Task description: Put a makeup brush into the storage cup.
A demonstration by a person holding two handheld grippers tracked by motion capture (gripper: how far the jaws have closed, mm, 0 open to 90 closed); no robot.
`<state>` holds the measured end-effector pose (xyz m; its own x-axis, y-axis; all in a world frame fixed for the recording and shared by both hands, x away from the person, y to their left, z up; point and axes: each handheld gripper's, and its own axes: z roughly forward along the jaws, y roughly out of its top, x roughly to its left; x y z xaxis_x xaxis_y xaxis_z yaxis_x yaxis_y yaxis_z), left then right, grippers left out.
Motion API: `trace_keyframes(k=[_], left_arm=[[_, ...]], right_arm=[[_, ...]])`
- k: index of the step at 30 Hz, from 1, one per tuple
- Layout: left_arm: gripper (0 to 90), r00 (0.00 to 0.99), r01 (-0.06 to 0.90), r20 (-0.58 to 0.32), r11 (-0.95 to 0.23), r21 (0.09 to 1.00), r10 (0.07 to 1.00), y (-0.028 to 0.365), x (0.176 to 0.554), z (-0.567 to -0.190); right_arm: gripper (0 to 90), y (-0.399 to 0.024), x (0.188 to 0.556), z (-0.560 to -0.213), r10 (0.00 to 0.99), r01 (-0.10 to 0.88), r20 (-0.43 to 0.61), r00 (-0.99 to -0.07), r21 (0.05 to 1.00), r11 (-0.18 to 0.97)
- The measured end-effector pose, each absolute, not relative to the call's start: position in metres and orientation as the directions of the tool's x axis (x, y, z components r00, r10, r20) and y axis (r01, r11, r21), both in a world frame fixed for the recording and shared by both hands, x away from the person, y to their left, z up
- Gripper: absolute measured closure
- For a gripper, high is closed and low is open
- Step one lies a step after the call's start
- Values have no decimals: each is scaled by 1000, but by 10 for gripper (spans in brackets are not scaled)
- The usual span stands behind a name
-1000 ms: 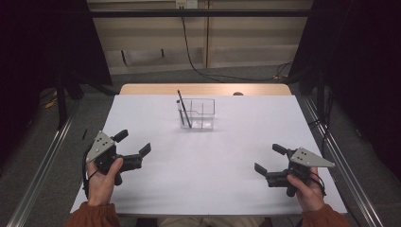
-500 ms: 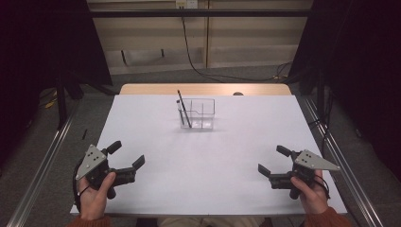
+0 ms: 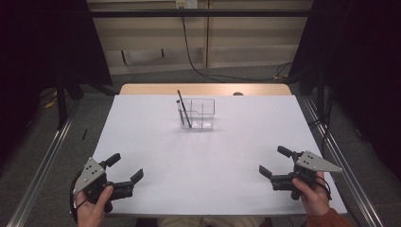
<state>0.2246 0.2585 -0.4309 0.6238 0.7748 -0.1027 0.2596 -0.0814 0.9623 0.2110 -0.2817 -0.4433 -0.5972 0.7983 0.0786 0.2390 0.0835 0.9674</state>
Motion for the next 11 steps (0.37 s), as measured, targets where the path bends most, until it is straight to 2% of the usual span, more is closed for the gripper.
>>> trace_keyframes(k=[11], left_arm=[[22,608,261,-90,-92,961,789,262,225,-433]], right_arm=[[0,-279,215,-444,791,239,69,-607,966,100]])
